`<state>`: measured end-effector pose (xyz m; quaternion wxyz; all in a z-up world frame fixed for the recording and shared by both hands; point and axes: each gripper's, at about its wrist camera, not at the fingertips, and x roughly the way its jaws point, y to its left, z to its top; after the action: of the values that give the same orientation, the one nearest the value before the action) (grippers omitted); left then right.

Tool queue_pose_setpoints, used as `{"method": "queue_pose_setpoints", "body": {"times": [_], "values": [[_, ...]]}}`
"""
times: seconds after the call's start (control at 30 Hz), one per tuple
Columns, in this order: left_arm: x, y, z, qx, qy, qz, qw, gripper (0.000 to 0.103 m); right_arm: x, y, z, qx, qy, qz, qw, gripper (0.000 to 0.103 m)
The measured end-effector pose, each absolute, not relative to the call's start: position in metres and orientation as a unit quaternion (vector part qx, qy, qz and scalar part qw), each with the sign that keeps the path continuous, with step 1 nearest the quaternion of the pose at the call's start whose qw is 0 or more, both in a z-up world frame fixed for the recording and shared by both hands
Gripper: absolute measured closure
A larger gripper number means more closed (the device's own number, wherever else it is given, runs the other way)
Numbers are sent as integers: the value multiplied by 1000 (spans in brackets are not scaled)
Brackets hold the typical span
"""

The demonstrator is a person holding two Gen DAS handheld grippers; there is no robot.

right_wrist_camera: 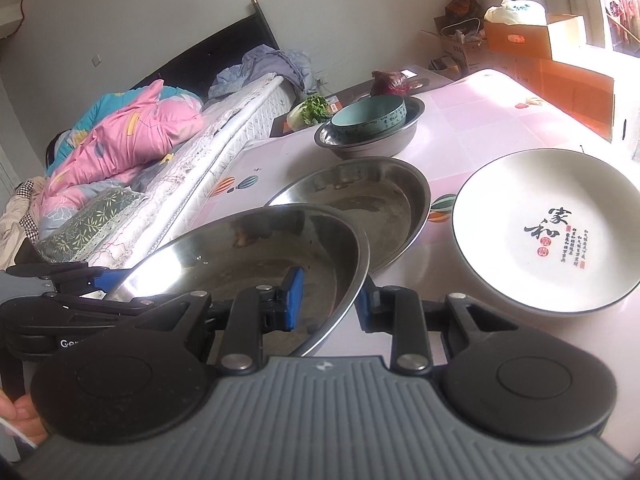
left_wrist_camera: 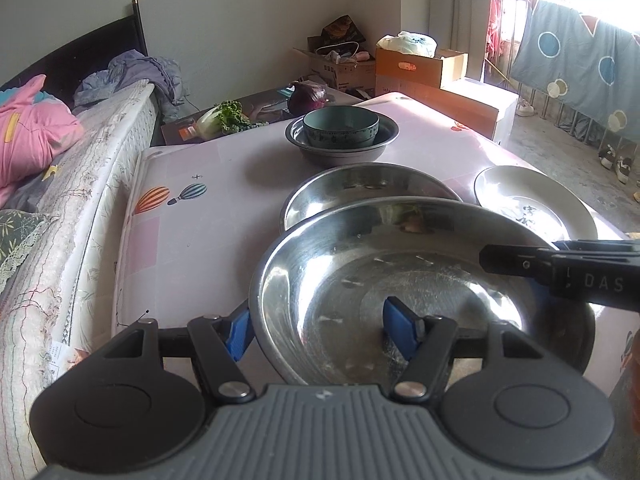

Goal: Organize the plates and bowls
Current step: 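Carry the large steel bowl over the other steel bowl and lower it inside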

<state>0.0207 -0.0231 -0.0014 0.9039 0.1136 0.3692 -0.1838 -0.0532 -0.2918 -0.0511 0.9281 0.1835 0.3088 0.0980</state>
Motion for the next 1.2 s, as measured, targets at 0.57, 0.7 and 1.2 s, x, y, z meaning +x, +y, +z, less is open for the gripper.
{"method": "queue_pose_setpoints", "body": {"times": [0.57, 0.7, 1.2], "values": [[58, -36, -6, 84, 360, -225, 902, 35, -20, -307, -48, 193, 327, 55, 924, 75], [65, -37, -8, 74, 361, -236, 899, 35, -16, -307, -48, 190, 334, 41, 922, 75], [90, -29, -23, 33, 382, -252, 888, 35, 5, -291, -51, 167, 377, 12, 911, 74]]}}
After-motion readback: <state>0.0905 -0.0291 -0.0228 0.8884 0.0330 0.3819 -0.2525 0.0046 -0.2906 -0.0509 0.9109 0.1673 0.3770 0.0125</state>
